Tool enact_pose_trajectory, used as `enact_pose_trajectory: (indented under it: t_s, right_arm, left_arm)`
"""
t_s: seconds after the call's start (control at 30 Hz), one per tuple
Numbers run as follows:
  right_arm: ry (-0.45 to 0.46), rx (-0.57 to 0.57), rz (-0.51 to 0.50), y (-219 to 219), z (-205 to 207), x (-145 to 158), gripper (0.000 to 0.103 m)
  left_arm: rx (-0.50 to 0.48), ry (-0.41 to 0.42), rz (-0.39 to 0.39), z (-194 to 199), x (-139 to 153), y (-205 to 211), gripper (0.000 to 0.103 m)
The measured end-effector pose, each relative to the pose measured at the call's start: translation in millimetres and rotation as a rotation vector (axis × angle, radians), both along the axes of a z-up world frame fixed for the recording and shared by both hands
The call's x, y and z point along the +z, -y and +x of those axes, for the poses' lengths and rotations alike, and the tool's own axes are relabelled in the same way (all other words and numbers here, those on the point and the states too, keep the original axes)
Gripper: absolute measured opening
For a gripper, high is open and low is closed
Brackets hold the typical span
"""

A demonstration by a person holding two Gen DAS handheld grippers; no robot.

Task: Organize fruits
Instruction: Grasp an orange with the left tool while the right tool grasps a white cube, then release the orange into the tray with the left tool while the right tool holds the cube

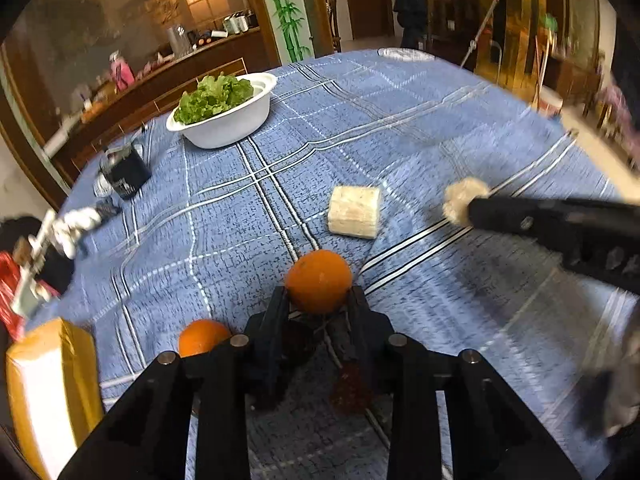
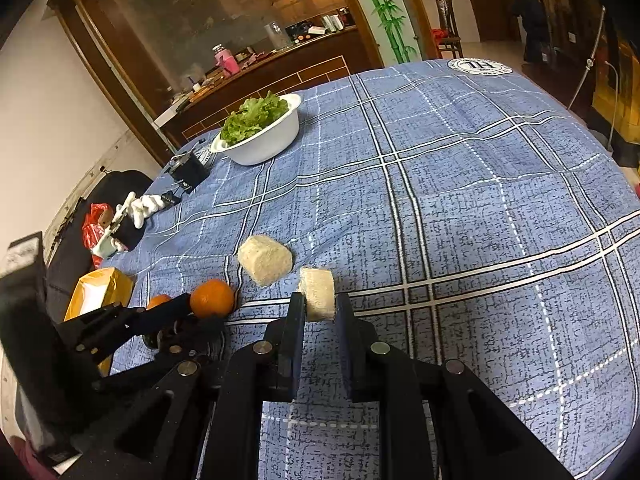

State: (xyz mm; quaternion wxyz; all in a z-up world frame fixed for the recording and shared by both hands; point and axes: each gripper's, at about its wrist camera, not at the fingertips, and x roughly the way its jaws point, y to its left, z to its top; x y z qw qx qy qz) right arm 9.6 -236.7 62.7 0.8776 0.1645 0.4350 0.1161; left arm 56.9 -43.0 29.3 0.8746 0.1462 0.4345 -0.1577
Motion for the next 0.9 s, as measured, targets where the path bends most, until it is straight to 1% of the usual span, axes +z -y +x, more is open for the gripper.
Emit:
enact_pose_trajectory:
  t_s: [0.1, 0.13, 0.2, 0.3, 0.4, 0.53, 0.6, 0.7, 0.73, 0.77, 0.8, 0.9]
  right_arm:
    - [0.010, 0.004, 0.023, 1, -2, 2, 0.017]
    - [0.016, 0.009, 0.045, 2, -1, 3, 0.017]
    - [0.031, 0.034, 0.088, -1, -3, 7, 0.017]
    - [0.048, 0.101, 0.153, -12, -8, 10, 0.017]
    - [0.070, 0.172, 0.228, -26, -14, 16, 0.017]
    - [0.070, 0.210, 0.234, -60, -31, 30, 0.017]
    - [0.075, 0.230, 0.194, -84, -40, 39, 0.017]
    - [0.108, 0.205, 0.061, -109, -42, 49, 0.019]
    - [0.095, 0.183, 0.002, -114, -36, 47, 0.027]
    - [0.076, 0.151, -0.055, -115, -31, 43, 0.033]
    - [0.057, 0.112, -0.101, -114, -25, 38, 0.042]
    - [-0.011, 0.069, -0.140, -107, -14, 22, 0.042]
  left_arm:
    - [0.062, 0.014, -0.073, -6, 17, -19, 0.029]
    - [0.089, 0.011, -0.112, -10, 25, -31, 0.029]
    - [0.142, 0.011, -0.163, -20, 38, -53, 0.029]
    - [0.229, 0.026, -0.208, -36, 52, -96, 0.029]
    - [0.316, 0.022, -0.268, -51, 62, -142, 0.029]
    - [0.438, 0.077, -0.292, -76, 78, -210, 0.029]
    - [0.497, 0.092, -0.319, -89, 83, -241, 0.029]
    - [0.559, 0.109, -0.327, -99, 81, -274, 0.029]
    - [0.587, 0.107, -0.327, -102, 78, -287, 0.029]
    - [0.600, 0.104, -0.332, -103, 75, -294, 0.029]
    - [0.613, 0.100, -0.335, -106, 71, -304, 0.029]
    - [0.649, 0.094, -0.289, -109, 60, -326, 0.028]
